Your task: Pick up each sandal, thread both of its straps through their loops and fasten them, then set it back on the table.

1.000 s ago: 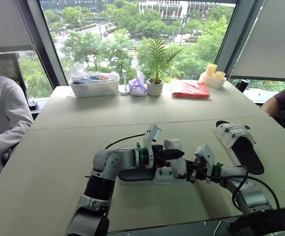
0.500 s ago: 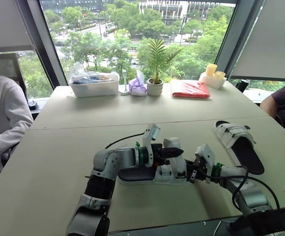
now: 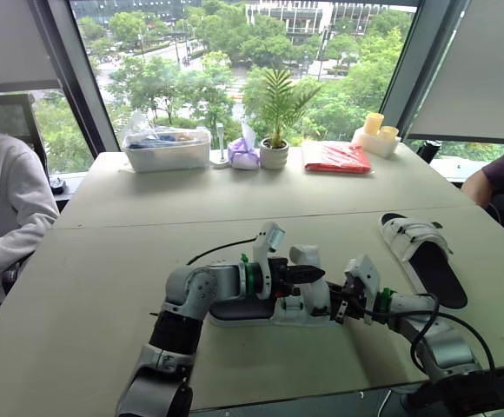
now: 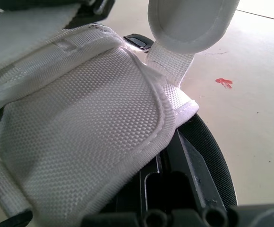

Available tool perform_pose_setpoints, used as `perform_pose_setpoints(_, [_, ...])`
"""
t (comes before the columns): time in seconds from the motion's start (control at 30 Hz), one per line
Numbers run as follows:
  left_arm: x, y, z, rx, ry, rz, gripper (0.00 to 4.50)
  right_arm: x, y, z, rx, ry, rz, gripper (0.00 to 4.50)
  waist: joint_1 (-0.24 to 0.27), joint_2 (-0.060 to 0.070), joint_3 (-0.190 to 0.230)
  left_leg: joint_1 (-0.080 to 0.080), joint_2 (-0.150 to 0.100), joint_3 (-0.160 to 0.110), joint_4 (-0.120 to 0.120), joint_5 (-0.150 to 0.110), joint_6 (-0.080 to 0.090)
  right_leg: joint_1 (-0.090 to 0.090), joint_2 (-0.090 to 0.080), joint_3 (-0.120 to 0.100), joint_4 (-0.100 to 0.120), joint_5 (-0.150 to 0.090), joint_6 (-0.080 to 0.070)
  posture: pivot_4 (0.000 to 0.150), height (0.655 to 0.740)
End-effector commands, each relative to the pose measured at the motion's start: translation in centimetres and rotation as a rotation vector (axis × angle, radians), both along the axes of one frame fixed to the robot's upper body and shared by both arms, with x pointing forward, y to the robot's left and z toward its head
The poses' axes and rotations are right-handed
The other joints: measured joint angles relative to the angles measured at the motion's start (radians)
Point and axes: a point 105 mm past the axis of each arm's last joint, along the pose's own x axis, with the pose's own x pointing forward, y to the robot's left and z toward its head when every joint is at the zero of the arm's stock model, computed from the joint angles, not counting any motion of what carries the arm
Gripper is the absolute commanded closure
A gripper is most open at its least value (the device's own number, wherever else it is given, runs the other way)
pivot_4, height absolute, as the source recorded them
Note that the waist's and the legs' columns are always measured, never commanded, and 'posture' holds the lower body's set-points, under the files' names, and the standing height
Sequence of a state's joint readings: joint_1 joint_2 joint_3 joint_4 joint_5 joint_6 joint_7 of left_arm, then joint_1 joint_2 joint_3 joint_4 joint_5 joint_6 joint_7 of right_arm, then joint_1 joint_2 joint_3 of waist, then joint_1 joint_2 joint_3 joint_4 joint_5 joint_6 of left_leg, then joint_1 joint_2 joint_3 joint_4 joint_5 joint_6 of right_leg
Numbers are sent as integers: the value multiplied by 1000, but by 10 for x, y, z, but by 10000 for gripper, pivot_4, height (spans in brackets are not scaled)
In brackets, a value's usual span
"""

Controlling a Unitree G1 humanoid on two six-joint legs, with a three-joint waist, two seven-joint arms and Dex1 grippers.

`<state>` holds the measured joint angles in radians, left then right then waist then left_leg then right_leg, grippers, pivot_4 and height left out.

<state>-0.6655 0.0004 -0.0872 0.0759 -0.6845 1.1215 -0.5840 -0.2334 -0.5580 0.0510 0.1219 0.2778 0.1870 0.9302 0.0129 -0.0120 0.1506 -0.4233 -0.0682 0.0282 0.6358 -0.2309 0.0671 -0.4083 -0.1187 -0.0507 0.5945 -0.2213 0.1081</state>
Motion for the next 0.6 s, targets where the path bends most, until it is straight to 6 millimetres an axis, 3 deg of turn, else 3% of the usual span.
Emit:
perform_pose_setpoints(0.03, [-6,-5,0,1,-24,-27,44728,-10,2,-29,-30,110,-2,45000,0,0,0,0,0,0,0,0,0,0,0,0,0,0,0,1500,7388])
perform_pose_setpoints(0.6, [-4,-15,-8,64,-55,-9,44728,-12,0,-31,-31,112,-10,45000,1,0,0,0,0,0,0,0,0,0,0,0,0,0,0,1500,7388])
